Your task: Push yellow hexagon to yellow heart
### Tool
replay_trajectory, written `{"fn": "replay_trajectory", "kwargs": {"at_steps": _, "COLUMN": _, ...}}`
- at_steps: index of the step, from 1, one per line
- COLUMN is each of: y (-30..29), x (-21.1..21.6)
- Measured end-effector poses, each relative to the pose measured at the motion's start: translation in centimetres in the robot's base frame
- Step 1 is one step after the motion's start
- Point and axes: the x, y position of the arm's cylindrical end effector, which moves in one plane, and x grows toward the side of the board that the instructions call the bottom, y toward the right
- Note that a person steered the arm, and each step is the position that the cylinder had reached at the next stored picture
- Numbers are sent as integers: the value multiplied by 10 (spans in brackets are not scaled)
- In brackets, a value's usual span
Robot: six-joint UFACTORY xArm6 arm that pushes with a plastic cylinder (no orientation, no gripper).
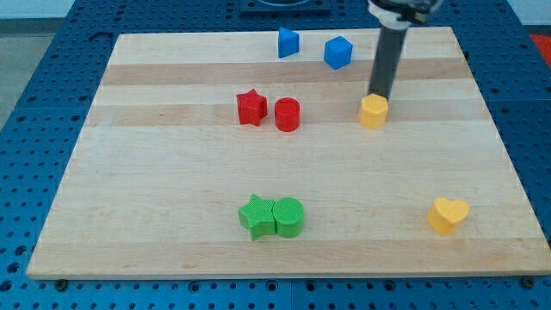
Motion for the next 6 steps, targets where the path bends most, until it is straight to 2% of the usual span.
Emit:
{"fn": "replay_trajectory", "kwargs": {"at_steps": 1, "y": 10, "x": 7}}
{"fn": "replay_trajectory", "kwargs": {"at_steps": 2, "y": 3, "x": -23}}
{"fn": "replay_trajectory", "kwargs": {"at_steps": 3, "y": -9, "x": -23}}
{"fn": "replay_trajectory", "kwargs": {"at_steps": 5, "y": 3, "x": 27}}
{"fn": "replay_trajectory", "kwargs": {"at_steps": 6, "y": 16, "x": 68}}
